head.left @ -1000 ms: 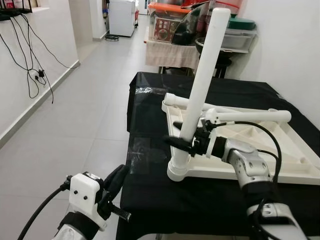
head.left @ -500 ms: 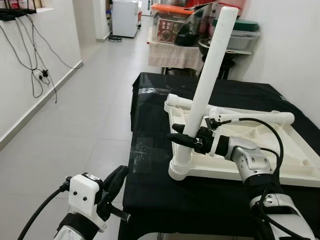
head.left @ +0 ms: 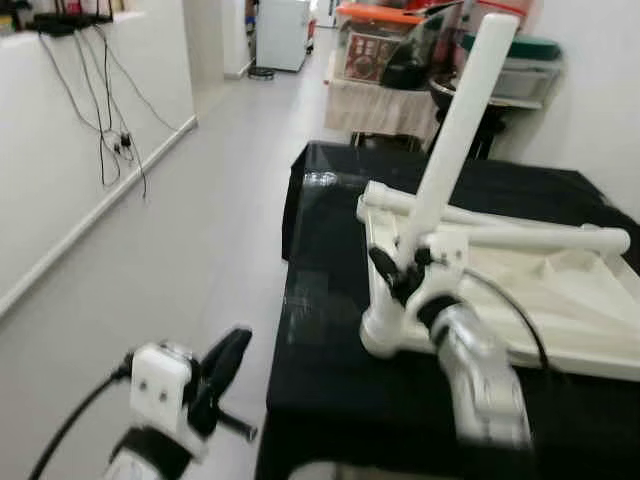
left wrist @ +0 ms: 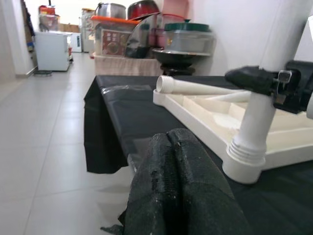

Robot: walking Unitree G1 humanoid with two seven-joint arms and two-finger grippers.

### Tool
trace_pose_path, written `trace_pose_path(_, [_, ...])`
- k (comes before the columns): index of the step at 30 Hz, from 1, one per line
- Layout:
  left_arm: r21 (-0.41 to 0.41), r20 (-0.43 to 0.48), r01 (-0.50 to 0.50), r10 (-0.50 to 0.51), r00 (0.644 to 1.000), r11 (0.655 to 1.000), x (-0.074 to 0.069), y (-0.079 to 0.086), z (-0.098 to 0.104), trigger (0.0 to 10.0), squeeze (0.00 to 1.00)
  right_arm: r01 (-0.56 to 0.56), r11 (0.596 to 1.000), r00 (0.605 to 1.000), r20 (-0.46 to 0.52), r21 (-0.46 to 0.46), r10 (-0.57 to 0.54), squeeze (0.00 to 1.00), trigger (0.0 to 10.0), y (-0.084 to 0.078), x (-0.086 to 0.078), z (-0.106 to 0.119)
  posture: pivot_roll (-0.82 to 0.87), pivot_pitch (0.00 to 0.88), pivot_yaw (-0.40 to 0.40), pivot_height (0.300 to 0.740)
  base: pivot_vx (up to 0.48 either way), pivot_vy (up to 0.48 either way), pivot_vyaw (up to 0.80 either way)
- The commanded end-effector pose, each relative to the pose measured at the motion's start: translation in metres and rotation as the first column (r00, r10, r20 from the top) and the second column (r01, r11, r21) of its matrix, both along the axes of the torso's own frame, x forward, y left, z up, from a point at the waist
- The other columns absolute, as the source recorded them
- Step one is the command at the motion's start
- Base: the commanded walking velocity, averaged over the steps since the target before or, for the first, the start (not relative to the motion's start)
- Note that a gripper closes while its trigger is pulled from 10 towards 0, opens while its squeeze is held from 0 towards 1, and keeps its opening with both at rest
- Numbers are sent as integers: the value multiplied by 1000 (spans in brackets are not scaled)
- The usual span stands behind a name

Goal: Building children table

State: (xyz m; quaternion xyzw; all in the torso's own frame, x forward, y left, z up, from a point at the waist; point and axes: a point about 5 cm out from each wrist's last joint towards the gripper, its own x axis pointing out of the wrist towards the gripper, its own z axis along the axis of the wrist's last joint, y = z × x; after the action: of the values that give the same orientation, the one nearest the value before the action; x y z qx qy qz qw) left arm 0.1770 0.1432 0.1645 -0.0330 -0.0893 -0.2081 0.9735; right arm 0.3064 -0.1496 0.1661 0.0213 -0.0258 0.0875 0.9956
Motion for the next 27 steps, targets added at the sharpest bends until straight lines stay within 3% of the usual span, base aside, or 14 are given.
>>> trace_pose_path(1, [2, -10, 15, -15, 1000, 1000, 1, -1, -1, 10000, 0, 10, 999, 999, -49, -48, -12, 0, 0, -2, -2, -12, -4, 25, -98, 740, 0, 0, 0])
trace_pose_path(5, [6, -4, 6, -6, 1000, 1000, 2, -1, -1, 10000, 0, -15, 999, 999, -53, -50, 13, 0, 0, 0, 1, -13, -10, 25, -96, 740, 0, 0, 0])
trace_pose_path(6, [6, -2, 3, -3, 1000, 1000, 3, -1, -1, 10000, 0, -90, 995, 995, -53, -47, 87, 0, 10000, 5, 1, -12, -9, 18, -98, 740, 0, 0, 0])
trace_pose_path(9, [5, -1, 2, -2, 1000, 1000, 4, -1, -1, 10000, 0, -124, 991, 991, -60, -42, 121, 141, 10000, 9, 0, -10, -9, 17, -98, 740, 0, 0, 0])
trace_pose_path(10, [4, -1, 2, -2, 1000, 1000, 4, -2, -1, 10000, 0, -161, 986, 985, -62, -33, 159, 1000, 10000, 11, 0, -8, -6, 15, -96, 740, 0, 0, 0])
trace_pose_path(12, [4, -1, 2, -2, 1000, 1000, 4, -2, -1, 10000, 0, -161, 986, 985, -62, -33, 159, 1000, 10000, 11, 0, -8, -6, 15, -96, 740, 0, 0, 0])
trace_pose_path(14, [3, -4, 5, -5, 1000, 1000, 4, -2, -1, 10000, 0, -412, 911, 909, -60, 28, 413, 1000, 10000, 11, 6, 3, 9, 8, -95, 740, 0, 0, 0])
trace_pose_path(17, [4, -4, 6, -6, 1000, 1000, 5, -3, -2, 10000, 0, -479, 878, 876, -53, 14, 479, 1000, 10000, 1, 14, 6, 15, 4, -93, 740, 0, 0, 0])
trace_pose_path(18, [4, -4, 6, -6, 1000, 1000, 5, -3, -2, 10000, 0, -496, 868, 866, -75, -15, 494, 302, 10000, -6, 23, 4, 23, 1, -96, 740, 0, 0, 0])
trace_pose_path(20, [4, -5, 6, -6, 1000, 1000, 5, -3, -2, 10000, 0, -509, 860, 859, -102, -49, 502, 302, 10000, -15, 32, 3, 23, 1, -96, 740, 0, 0, 0])
trace_pose_path(21, [4, -5, 6, -6, 1000, 1000, 5, -3, -2, 10000, 0, -591, 807, 799, -131, 17, 587, 0, 10000, -16, 36, 2, 32, 0, -103, 740, 0, 0, 0])
trace_pose_path(24, [5, -5, 4, -4, 1000, 1000, 5, -4, -3, 10000, 0, -716, 681, 666, -143, 155, 732, 0, 10000, -16, 41, 5, 40, 0, -110, 740, 0, 0, 0])
trace_pose_path(26, [5, -5, 4, -4, 1000, 1000, 5, -4, -3, 10000, 0, -716, 681, 666, -143, 155, 732, 0, 10000, -16, 41, 5, 40, 0, -110, 740, 0, 0, 0])
trace_pose_path(27, [5, -5, 3, -3, 1000, 1000, 4, -4, -3, 10000, 0, -746, 647, 629, -149, 159, 763, 0, 10000, -17, 43, 7, 46, 0, -111, 740, 0, 0, 0])
